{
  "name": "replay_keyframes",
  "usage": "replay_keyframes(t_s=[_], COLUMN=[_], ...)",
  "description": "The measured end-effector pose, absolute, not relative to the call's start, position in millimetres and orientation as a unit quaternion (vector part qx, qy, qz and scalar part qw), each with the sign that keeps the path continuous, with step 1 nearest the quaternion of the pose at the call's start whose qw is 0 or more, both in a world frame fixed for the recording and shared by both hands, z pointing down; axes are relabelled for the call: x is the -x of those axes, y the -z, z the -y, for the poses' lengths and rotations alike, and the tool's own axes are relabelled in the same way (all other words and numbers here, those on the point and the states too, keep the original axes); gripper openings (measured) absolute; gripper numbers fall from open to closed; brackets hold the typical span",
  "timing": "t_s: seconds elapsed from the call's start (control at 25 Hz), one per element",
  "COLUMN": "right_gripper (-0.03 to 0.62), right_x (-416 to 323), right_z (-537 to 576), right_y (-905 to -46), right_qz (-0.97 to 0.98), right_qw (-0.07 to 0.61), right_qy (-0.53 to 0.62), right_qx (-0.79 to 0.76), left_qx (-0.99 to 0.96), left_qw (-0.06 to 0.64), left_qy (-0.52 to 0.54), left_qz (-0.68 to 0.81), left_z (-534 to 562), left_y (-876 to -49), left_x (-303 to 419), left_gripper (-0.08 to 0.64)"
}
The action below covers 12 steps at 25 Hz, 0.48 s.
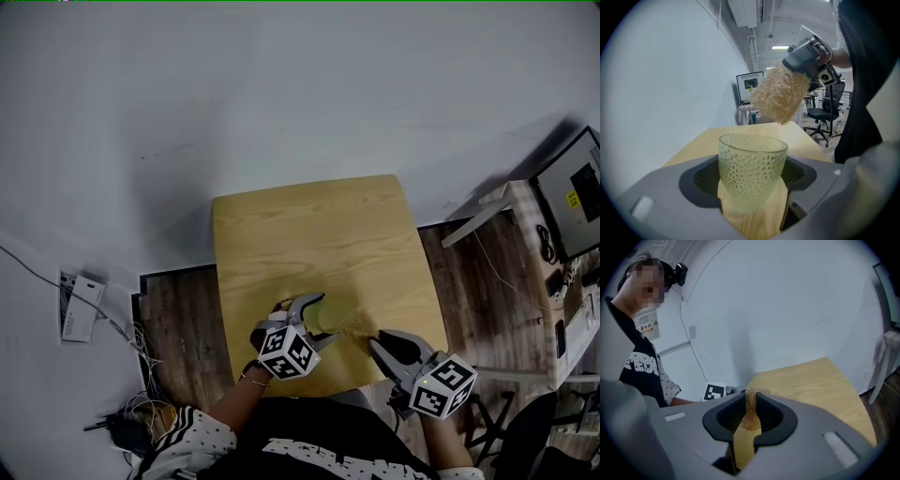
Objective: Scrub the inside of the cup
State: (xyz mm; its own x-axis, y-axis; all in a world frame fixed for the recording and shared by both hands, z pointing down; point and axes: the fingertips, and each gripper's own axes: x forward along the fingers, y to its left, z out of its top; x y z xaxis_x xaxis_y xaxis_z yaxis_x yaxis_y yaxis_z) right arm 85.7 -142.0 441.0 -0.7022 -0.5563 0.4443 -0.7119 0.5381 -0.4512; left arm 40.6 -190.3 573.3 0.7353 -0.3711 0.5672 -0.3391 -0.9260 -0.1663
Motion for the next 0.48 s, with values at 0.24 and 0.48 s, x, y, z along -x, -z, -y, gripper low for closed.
replay_keyframes(t_s=[0.24,0.48], right_gripper=[0.077,0.077], right_x=[-94.5,-103.8], right_z=[142.9,142.8], right_y=[-442.6,-442.4], right_qz=[0.856,0.847], right_qw=[0.110,0.100], right_qy=[-0.323,-0.329], right_qx=[-0.388,-0.405], left_qx=[0.934,0.935], left_qw=[0.002,-0.017], left_qy=[0.296,0.287], left_qz=[-0.199,-0.207], left_z=[199.4,205.7], left_y=[-586.0,-596.8], left_x=[-43.9,-48.0], left_gripper=[0.382,0.382])
